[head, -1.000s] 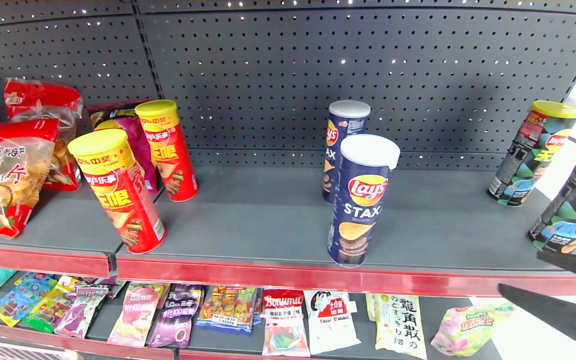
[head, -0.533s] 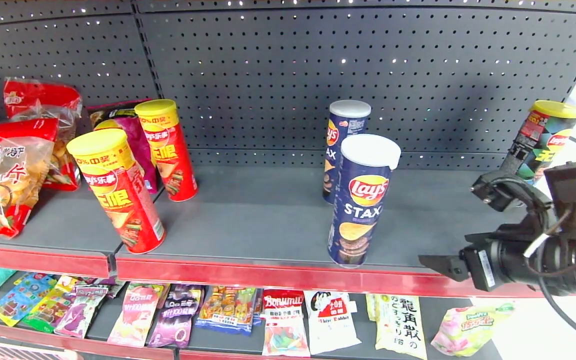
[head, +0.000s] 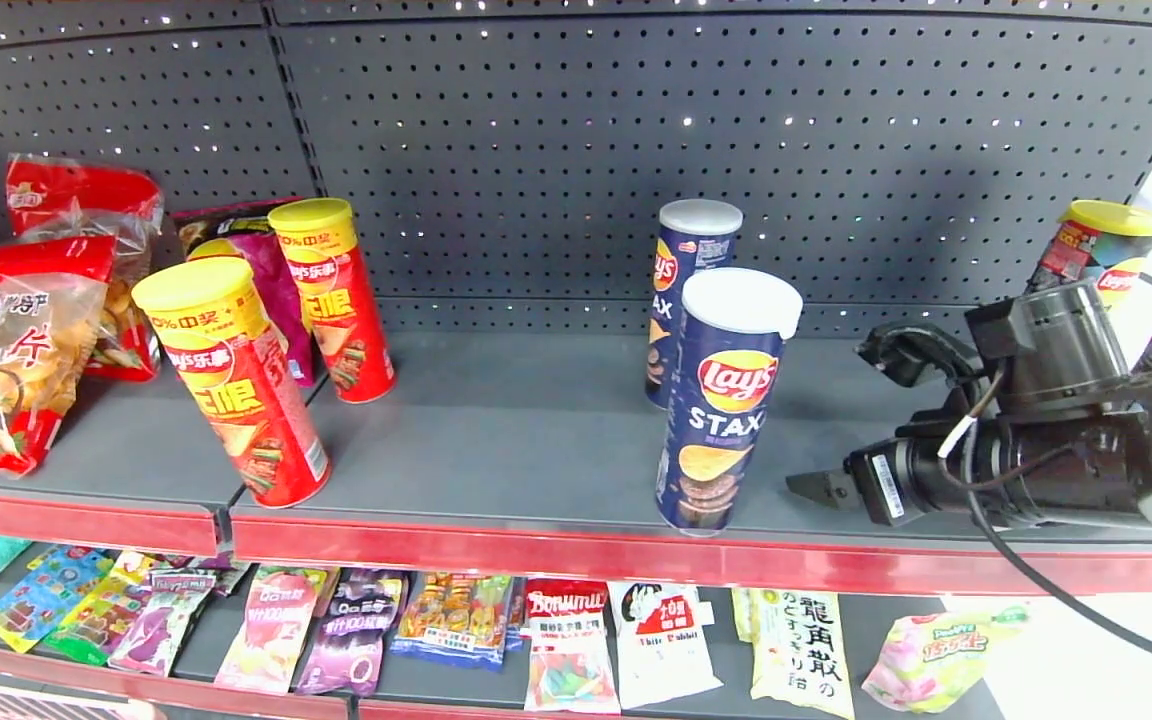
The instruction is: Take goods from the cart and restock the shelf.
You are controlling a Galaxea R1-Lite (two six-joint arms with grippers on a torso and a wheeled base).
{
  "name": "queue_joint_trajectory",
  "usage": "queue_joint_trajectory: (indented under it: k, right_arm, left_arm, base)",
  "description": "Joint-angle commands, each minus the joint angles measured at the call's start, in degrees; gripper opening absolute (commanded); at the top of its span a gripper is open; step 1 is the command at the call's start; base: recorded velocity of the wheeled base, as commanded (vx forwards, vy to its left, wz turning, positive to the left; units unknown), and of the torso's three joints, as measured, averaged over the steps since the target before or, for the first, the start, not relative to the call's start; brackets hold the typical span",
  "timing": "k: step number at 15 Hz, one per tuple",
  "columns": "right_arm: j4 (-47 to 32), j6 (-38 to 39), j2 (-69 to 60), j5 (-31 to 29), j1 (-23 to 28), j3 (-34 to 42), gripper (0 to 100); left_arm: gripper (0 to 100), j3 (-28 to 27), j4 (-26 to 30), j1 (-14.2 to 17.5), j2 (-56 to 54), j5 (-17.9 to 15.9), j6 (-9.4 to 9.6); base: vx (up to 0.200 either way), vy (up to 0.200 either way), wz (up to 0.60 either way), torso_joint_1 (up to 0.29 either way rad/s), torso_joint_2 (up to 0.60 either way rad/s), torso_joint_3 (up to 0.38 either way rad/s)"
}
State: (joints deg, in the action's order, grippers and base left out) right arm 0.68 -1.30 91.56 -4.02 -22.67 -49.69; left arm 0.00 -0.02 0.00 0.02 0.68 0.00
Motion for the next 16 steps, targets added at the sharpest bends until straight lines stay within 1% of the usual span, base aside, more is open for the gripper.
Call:
queue_joint_trajectory:
  k: [1, 8, 16]
  right_arm:
    - [0.0, -0.1, 1.8, 0.1, -0.3, -1.0, 100]
    - [0.0, 0.0, 4.2, 0.0, -4.7, -1.7, 100]
    - [0.0, 0.0, 6.9, -0.1, -5.1, -4.5, 100]
  left_arm:
    - [100, 0.0, 0.0, 0.0, 0.0, 0.0, 0.0]
    - [100, 0.0, 0.0, 0.0, 0.0, 0.0, 0.0]
    - [100, 0.0, 0.0, 0.0, 0.0, 0.0, 0.0]
  base:
    - [0.0, 0.0, 0.0, 0.0, 0.0, 0.0]
    - [0.0, 0.0, 0.0, 0.0, 0.0, 0.0]
    - [0.0, 0.0, 0.0, 0.0, 0.0, 0.0]
